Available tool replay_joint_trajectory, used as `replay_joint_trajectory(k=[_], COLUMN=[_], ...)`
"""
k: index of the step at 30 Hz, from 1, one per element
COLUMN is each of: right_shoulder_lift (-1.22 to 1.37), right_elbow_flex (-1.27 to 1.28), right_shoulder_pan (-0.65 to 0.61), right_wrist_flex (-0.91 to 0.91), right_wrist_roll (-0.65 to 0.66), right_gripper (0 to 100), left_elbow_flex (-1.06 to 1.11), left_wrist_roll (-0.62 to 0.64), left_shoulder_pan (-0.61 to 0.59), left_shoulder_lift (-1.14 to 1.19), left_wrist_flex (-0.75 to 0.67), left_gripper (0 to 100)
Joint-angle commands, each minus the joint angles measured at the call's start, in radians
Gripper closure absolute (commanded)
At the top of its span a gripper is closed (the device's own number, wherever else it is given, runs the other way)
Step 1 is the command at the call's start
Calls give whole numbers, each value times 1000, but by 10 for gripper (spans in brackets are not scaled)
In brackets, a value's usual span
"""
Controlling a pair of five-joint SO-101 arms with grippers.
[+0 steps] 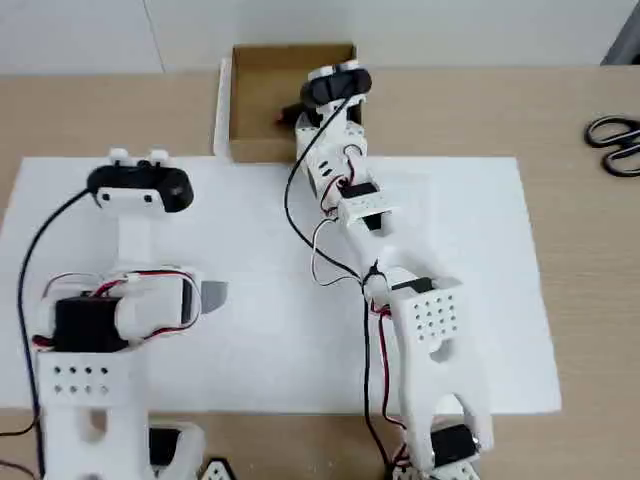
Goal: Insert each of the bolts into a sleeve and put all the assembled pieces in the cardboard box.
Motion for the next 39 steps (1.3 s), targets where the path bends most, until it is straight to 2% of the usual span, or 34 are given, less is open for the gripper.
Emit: replay_joint_trajectory(k=[1,15,30,39], right_shoulder_lift=[-16,-82,-774,-1239], right_elbow_flex=[-60,-144,-144,-144], right_shoulder_pan=[8,48,79,62], right_wrist_flex=[-22,-4,628,1161], right_wrist_roll=[9,12,11,8], right_gripper=[801,800,800,799], left_elbow_flex=[-4,-5,-16,-30], left_wrist_roll=[-3,-3,-5,-5], left_shoulder_pan=[-6,-6,3,-3], left_shoulder_lift=[-8,-9,-21,-348], left_wrist_flex=[-18,-18,-11,-15], left_gripper=[734,734,735,735])
